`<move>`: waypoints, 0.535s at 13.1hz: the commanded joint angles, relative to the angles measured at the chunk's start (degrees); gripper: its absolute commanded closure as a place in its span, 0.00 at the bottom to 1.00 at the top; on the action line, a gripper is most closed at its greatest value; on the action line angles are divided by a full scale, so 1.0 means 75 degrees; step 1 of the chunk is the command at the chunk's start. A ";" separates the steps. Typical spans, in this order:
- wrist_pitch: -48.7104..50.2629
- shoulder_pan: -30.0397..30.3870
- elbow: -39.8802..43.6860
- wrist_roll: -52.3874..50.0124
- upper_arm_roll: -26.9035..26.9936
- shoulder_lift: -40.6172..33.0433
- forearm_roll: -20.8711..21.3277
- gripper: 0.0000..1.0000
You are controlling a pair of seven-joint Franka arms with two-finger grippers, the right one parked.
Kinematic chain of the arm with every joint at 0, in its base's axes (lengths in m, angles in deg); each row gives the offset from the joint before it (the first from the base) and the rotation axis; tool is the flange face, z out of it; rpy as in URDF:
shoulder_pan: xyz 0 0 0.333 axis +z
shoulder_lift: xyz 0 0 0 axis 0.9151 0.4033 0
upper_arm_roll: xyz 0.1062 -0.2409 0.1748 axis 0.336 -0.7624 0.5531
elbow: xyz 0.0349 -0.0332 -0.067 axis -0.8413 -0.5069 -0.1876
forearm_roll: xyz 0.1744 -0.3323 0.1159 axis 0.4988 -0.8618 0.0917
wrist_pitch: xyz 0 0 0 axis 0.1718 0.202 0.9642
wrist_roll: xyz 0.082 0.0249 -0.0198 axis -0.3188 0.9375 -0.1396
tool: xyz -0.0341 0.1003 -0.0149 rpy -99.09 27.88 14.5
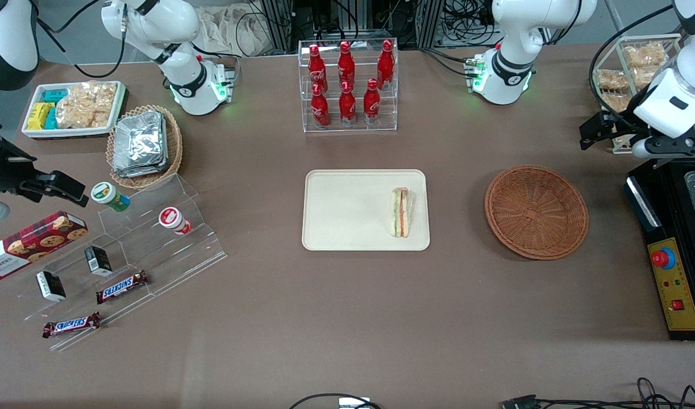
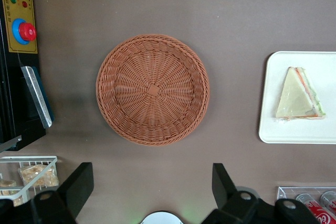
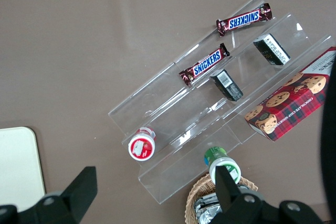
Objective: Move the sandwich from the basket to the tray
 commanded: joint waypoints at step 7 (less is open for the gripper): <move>0.0251 0.1187 0.0272 -0.0103 -0.1265 0.0108 -0.0201 0.00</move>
